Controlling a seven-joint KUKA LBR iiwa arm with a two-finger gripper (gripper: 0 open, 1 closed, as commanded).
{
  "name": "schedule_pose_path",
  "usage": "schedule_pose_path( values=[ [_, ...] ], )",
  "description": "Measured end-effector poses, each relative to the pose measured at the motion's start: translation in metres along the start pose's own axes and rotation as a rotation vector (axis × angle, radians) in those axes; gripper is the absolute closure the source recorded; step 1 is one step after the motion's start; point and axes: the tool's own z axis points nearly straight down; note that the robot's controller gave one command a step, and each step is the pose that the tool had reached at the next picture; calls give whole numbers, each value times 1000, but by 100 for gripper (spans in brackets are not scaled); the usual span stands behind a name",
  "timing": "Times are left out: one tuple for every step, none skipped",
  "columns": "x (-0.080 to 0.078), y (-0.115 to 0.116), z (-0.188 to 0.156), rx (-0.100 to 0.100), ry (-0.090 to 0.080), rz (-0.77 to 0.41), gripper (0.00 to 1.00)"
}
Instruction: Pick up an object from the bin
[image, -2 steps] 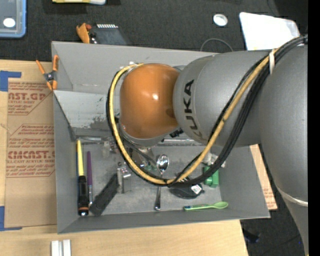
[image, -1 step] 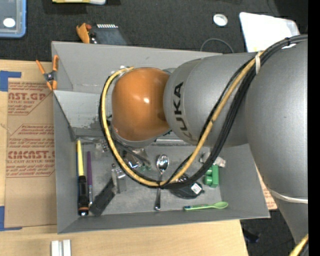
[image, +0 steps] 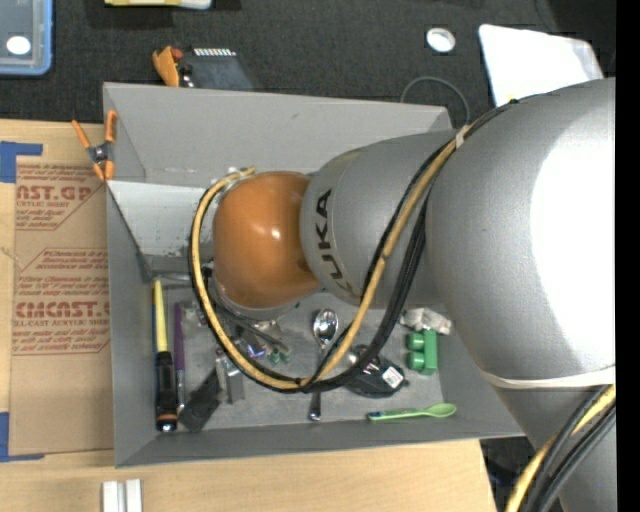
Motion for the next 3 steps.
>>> schedule_pose_path(
  values=[
    [3,10,30,-2,1,-252,0],
    [38,-29,46,-2,3,-10,0],
    [47,-51,50,1,-1,-43,0]
  ],
)
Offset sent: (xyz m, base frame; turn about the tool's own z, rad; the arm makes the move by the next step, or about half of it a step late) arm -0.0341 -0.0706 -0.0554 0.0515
